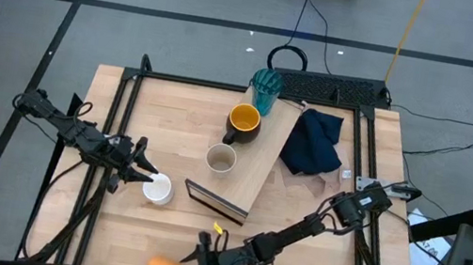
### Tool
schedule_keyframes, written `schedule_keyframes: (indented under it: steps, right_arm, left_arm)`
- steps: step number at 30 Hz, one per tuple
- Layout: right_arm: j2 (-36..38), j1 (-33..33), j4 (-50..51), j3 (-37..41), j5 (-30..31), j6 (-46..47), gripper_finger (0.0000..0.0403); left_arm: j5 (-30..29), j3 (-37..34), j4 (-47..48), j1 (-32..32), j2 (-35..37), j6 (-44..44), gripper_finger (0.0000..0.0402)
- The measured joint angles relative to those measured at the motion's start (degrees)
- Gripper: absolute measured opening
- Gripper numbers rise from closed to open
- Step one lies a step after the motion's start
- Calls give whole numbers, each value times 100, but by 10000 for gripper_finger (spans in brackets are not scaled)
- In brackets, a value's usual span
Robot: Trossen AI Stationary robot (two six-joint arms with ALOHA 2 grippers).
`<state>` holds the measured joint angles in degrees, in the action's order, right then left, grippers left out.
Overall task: Stack small to large cups/mugs on shelf
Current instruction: Put the yellow cup on the shelf
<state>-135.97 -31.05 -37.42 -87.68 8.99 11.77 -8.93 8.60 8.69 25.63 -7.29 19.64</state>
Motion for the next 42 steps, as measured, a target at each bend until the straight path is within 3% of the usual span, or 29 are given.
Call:
schedule_keyframes:
  steps: [42]
  right_arm:
    - [-152, 36, -398, 2, -9, -49, 226]
  left_arm:
    - [2, 0, 2, 2, 0, 15, 134]
